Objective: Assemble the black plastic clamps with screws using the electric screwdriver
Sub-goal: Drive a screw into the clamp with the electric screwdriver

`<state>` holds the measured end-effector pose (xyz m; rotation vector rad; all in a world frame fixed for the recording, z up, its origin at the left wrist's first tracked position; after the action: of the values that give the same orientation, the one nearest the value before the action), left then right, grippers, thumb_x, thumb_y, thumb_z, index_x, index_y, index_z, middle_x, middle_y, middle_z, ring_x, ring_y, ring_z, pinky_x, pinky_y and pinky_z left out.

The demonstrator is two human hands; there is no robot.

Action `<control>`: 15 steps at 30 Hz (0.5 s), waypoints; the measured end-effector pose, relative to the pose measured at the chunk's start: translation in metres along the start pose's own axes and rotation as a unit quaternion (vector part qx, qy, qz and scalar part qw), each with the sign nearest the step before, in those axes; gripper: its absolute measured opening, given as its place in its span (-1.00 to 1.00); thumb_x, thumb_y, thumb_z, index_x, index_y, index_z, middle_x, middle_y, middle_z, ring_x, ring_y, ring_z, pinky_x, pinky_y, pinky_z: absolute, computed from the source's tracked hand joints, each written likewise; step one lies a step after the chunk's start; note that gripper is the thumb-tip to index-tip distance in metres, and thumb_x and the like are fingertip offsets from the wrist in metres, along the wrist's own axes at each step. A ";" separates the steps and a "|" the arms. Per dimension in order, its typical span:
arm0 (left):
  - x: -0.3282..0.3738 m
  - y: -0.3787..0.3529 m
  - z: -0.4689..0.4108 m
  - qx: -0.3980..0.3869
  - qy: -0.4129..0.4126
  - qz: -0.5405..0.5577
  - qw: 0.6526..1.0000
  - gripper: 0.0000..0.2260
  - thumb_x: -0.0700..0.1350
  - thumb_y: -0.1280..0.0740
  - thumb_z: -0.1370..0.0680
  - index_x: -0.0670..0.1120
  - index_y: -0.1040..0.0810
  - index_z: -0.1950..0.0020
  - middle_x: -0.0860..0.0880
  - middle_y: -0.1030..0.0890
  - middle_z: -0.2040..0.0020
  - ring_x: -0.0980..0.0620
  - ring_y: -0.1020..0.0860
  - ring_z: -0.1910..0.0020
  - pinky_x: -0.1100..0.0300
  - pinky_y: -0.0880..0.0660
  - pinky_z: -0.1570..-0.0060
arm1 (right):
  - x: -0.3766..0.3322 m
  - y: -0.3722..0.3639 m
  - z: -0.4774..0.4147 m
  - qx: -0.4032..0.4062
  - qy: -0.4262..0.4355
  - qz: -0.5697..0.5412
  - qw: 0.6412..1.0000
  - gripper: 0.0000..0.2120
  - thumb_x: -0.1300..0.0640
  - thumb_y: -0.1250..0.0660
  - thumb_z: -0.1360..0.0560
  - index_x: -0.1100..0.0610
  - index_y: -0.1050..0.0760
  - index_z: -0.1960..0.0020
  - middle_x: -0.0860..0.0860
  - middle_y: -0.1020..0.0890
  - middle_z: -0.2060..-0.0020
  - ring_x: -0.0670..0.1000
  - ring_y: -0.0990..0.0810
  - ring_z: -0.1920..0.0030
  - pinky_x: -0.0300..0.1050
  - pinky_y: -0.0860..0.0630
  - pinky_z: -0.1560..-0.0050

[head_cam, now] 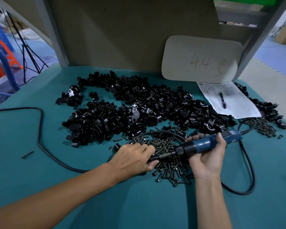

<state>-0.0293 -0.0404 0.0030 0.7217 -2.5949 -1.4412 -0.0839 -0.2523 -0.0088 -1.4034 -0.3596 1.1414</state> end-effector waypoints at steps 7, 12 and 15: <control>0.001 0.000 0.000 -0.005 0.004 -0.008 1.000 -0.71 0.15 -0.17 -0.60 -0.06 -0.41 0.13 0.07 -0.47 0.37 0.09 -0.39 0.49 0.23 -0.24 0.57 | 0.001 -0.001 0.001 -0.001 -0.003 -0.008 1.000 -0.69 -0.04 -0.44 -0.50 0.06 -0.40 -0.10 0.00 -0.56 0.21 -0.02 -0.58 0.23 -0.02 -0.61 -0.02; 0.001 -0.001 -0.001 -0.011 0.002 -0.009 1.000 -0.70 0.15 -0.16 -0.60 -0.07 -0.42 0.12 0.06 -0.48 0.37 0.09 -0.41 0.50 0.25 -0.26 0.59 | 0.002 0.000 0.001 0.001 -0.011 -0.017 1.000 -0.70 -0.04 -0.45 -0.49 0.07 -0.43 -0.08 0.00 -0.57 0.19 -0.02 -0.58 0.22 -0.02 -0.61 -0.03; 0.001 -0.001 -0.001 -0.017 0.002 -0.013 1.000 -0.69 0.15 -0.15 -0.60 -0.07 -0.45 0.12 0.06 -0.49 0.36 0.09 -0.41 0.50 0.24 -0.27 0.59 | 0.002 -0.001 0.001 -0.001 -0.018 -0.021 1.000 -0.70 -0.04 -0.47 -0.47 0.07 -0.44 -0.06 0.01 -0.57 0.19 -0.02 -0.59 0.22 -0.02 -0.62 0.01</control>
<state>-0.0297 -0.0422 0.0027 0.7559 -2.5618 -1.4847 -0.0835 -0.2494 -0.0086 -1.3728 -0.4147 1.1344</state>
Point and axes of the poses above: each hand's wrist, its own z-axis away from the middle knuckle, its own y-axis out of the back of the hand, x = y × z, the point moved 4 cm from there along -z, towards the middle knuckle
